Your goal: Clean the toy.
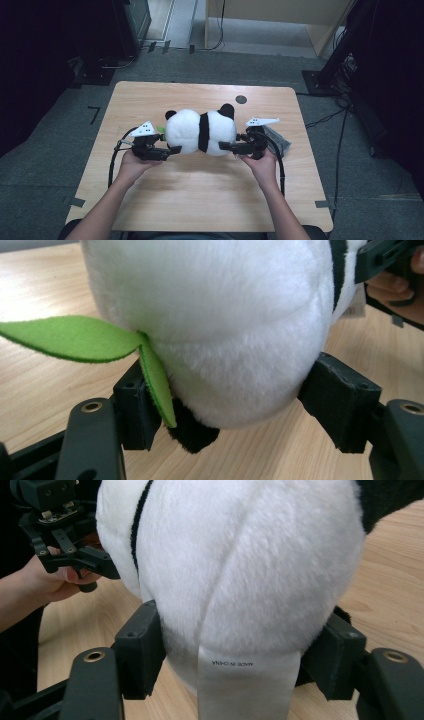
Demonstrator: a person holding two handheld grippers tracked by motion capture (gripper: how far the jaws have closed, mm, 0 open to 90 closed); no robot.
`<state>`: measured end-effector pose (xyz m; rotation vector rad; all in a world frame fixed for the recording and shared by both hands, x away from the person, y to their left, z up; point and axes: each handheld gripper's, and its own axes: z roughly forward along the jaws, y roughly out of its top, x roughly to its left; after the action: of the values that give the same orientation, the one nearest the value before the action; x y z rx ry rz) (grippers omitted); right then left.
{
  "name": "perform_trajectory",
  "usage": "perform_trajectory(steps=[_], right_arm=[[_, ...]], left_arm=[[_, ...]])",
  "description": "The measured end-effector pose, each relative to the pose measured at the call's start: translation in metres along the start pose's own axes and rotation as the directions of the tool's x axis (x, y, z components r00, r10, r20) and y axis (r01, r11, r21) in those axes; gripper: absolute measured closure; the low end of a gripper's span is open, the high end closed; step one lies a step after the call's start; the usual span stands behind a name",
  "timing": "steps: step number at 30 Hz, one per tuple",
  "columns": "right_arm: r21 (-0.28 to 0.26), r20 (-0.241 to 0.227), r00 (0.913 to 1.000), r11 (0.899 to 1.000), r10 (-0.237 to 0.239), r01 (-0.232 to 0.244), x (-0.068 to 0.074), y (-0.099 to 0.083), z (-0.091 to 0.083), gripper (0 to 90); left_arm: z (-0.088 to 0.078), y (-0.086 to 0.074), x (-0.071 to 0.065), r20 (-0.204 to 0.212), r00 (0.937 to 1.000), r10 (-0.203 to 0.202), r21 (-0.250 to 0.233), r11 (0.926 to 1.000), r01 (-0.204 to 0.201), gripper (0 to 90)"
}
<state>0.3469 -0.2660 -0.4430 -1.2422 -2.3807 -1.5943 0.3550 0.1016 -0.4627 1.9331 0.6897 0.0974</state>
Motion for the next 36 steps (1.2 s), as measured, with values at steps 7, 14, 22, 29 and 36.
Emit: perform_trajectory(steps=[7, 14, 22, 29, 36], right_arm=[[0.01, 0.018, 0.9998, 1.0, -0.009, 0.009, 0.0, -0.001, 0.001, 29.0], [0.004, 0.055, 0.9966, 0.998, -0.062, 0.062, 0.007, 0.001, 0.003, 25.0], [0.037, 0.053, 0.9818, 0.983, -0.183, 0.181, 0.018, -0.001, 0.007, 22.6], [0.087, 0.125, 0.9639, 0.97, -0.235, 0.225, 0.026, -0.001, 0.012, 38.4], [0.034, 0.095, 0.9897, 0.994, -0.106, 0.104, 0.02, 0.003, 0.004, 48.6]], left_arm=[[0.002, -0.003, 0.003, 0.003, 0.9993, -0.038, 0.013, 0.9992, 0.038, 30.8], [0.0, 0.001, 0.005, -0.004, 0.9918, -0.127, -0.032, 0.9913, 0.127, 44.7], [-0.013, 0.007, 0.005, 0.004, 0.9873, -0.159, -0.076, 0.9845, 0.159, 58.3], [-0.014, 0.006, 0.004, -0.002, 0.9908, -0.136, -0.072, 0.9882, 0.135, 55.6], [-0.012, 0.006, -0.002, -0.028, 0.9987, -0.042, -0.089, 0.9952, 0.039, 38.8]])
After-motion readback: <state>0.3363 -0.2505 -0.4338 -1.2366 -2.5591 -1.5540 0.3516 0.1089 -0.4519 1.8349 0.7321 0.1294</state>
